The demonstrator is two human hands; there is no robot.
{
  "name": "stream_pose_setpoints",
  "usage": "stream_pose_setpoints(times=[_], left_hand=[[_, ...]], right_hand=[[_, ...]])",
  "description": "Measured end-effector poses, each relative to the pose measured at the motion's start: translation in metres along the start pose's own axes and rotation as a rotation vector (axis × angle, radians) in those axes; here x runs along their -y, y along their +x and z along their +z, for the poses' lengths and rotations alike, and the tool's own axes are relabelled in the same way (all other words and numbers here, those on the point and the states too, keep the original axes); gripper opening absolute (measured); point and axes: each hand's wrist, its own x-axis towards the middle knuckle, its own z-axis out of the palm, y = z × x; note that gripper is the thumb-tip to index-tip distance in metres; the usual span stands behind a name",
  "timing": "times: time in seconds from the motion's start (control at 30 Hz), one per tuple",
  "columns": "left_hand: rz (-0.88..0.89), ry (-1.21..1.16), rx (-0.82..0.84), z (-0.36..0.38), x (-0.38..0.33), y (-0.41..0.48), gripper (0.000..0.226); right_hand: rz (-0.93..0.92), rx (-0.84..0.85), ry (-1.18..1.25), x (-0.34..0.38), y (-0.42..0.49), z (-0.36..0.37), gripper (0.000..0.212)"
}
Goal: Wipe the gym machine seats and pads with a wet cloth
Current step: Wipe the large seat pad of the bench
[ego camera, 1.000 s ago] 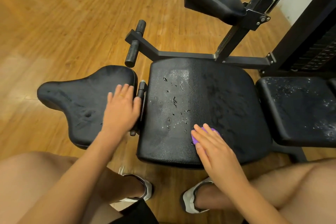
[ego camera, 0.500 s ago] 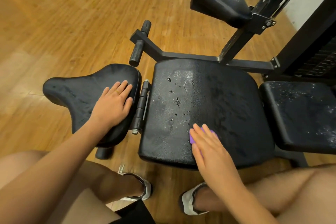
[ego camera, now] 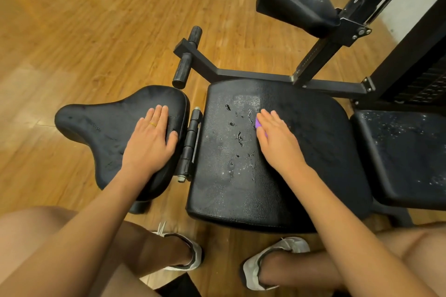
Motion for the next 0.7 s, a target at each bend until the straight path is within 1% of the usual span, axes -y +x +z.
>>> stream_pose_setpoints(times=[0.07, 0.2, 0.3, 0.4, 0.5, 0.6, 0.7], left_hand=[[0.001, 0.018, 0.003, 0.001, 0.001, 0.0, 0.069], [0.005, 0.037, -0.001, 0.003, 0.004, -0.001, 0.067], [0.005, 0.021, -0.011, 0.008, 0.005, 0.005, 0.067], [0.007, 0.022, -0.017, 0.01, 0.006, 0.005, 0.066], [0.003, 0.018, -0.008, 0.011, 0.004, 0.005, 0.066], [-0.002, 0.017, -0.003, 0.009, 0.003, 0.005, 0.067], [-0.002, 0.013, -0.002, 0.006, 0.001, 0.004, 0.068]], right_hand=[[-0.019, -0.006, 0.0, 0.003, -0.01, -0.002, 0.036], [-0.051, 0.02, 0.025, 0.003, -0.057, 0.003, 0.037], [-0.052, 0.049, 0.045, -0.005, -0.055, 0.007, 0.041], [-0.047, 0.006, 0.029, -0.006, -0.027, 0.005, 0.04], [-0.024, -0.038, -0.025, -0.011, 0.028, 0.002, 0.035], [0.002, -0.039, -0.046, -0.015, 0.089, -0.003, 0.032], [0.0, -0.05, -0.057, -0.018, 0.111, -0.006, 0.023]])
